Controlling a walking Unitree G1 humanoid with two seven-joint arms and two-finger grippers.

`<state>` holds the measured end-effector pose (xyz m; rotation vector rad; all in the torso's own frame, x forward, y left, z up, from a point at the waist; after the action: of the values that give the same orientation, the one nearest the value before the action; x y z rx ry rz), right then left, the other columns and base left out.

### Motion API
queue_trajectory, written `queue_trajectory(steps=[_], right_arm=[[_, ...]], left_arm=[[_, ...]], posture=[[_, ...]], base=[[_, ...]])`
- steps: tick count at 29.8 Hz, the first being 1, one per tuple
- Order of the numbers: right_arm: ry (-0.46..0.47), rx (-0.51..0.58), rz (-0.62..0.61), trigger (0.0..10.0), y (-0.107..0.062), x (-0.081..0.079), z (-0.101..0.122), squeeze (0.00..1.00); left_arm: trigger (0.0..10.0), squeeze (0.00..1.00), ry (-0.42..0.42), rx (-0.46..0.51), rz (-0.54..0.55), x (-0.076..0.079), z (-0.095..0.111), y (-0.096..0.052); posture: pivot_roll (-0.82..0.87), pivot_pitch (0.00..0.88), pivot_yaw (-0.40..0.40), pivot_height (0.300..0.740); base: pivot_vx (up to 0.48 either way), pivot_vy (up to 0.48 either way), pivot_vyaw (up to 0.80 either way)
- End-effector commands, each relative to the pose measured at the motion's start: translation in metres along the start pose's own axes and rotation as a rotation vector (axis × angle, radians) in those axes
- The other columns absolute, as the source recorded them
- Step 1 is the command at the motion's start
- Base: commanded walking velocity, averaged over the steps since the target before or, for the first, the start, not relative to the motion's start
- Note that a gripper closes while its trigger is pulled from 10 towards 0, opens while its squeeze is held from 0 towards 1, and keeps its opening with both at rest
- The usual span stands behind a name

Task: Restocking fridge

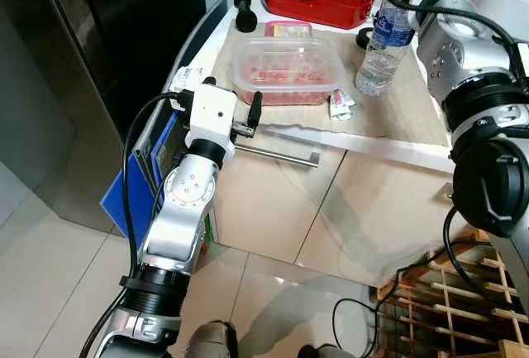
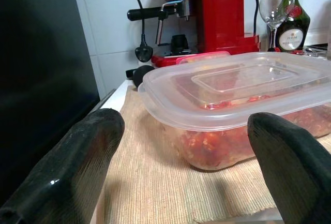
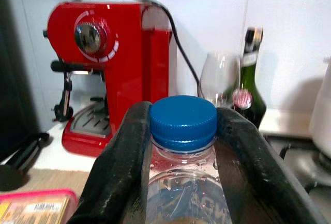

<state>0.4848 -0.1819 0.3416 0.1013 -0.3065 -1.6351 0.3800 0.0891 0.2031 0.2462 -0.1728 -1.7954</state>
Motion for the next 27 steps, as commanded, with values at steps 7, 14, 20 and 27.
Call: queue_trajectory(steps=[7, 14, 20, 27], right_arm=[[-0.154, 0.342, -0.106, 0.0, -0.011, 0.025, 0.064, 0.00], [-0.185, 0.497, -0.200, 0.0, -0.035, 0.044, 0.071, 0.00], [-0.248, 0.608, -0.216, 0.0, -0.057, 0.035, 0.077, 0.00], [-0.267, 0.629, -0.224, 0.0, -0.065, 0.031, 0.080, 0.00]], left_arm=[[10.0, 0.00, -0.006, 0.014, -0.017, 0.005, 0.001, 0.003], [10.0, 0.00, 0.008, 0.016, -0.044, 0.011, 0.002, 0.006], [10.0, 0.00, 0.007, 0.020, -0.057, 0.016, 0.004, 0.009], [10.0, 0.00, -0.011, 0.028, -0.070, 0.019, 0.007, 0.012]], posture=[[0.17, 0.070, -0.055, 0.740], [0.15, 0.061, -0.048, 0.740], [0.14, 0.054, -0.042, 0.740], [0.14, 0.045, -0.037, 0.740]], base=[[0.000, 0.000, 0.00], [0.000, 0.000, 0.00], [0.000, 0.000, 0.00], [0.000, 0.000, 0.00]])
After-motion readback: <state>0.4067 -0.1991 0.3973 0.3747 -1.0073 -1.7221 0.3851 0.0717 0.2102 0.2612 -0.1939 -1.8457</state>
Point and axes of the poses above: a point about 5 cm out from each wrist's last joint towards the gripper, its own y axis pointing out of the wrist towards the gripper, its own z axis along the axis of the wrist's last joint, x = y × z, the point moved 6 cm from there along y, pointing out of the wrist towards the gripper, and after that the axes turned 8 degrees about -y, right-handed, at the moved point
